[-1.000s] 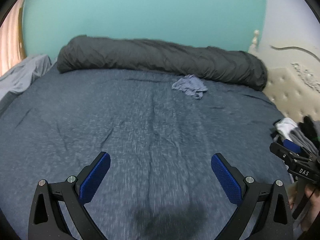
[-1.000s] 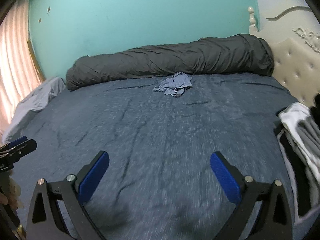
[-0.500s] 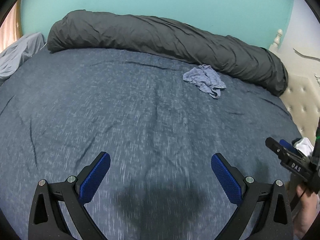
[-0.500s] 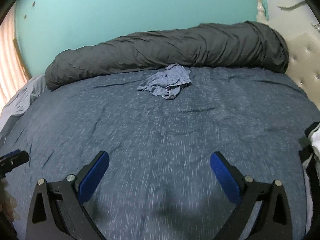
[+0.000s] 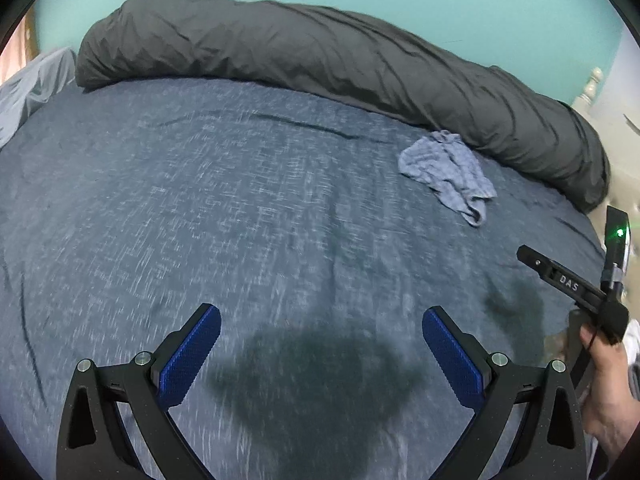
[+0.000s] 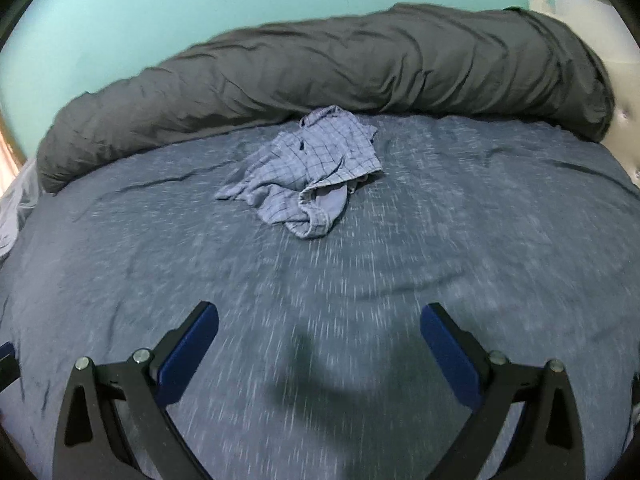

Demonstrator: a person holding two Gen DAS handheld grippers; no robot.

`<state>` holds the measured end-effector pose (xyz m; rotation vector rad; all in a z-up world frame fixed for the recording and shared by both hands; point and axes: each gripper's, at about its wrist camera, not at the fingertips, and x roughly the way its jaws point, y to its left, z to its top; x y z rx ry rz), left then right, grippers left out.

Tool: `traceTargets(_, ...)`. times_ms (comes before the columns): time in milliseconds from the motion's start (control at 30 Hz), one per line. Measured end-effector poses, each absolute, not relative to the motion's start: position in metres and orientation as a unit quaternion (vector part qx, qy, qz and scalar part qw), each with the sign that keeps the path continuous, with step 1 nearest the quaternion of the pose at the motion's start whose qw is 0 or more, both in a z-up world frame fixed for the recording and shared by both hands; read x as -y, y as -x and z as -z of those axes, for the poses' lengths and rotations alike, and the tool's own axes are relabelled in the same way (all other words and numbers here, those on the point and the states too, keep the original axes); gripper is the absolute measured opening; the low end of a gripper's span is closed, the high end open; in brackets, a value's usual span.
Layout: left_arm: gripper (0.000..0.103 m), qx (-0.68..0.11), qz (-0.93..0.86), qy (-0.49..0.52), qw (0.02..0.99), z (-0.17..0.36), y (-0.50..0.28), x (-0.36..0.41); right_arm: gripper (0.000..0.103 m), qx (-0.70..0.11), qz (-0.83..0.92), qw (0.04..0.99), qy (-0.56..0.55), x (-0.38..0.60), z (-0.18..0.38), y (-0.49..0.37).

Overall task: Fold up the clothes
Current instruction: 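Reach the right tool to the checked shirt and grasp its edge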

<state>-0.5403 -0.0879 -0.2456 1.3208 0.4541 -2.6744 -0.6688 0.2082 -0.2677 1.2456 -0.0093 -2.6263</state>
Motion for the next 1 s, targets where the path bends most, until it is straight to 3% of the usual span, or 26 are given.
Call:
traceTargets(367,0.103,-0.162,0.877,-0.446,0.075,0.277,0.565,0.109,0.066,-0.021,0.882,0.121,-0.454,-0.184,0.314,0.751)
traceTargets(467,0.103,-0.163,0.876,-0.448,0.071,0.283,0.562,0.112,0.049,-0.016,0.876,0.122,-0.465,-0.180,0.324,0.765)
traceTargets(567,0.103,-0.163,0.876,-0.448,0.069,0.285,0.555,0.114,0.022,0.011,0.875,0.121,-0.468,-0.183,0.331,0.775)
traceTargets(700,0.103,-0.155,0.880,-0.445,0.065,0.284,0.545,0.115,0.004,0.028,0.881,0.130,-0.455,-0.187,0.323,0.775)
traceTargets(1000,0.103,-0.136,0.889,-0.432,0.063,0.263,0.504,0.107,0.003,0.037,0.895,0.176,-0.409,-0.191,0.279,0.706)
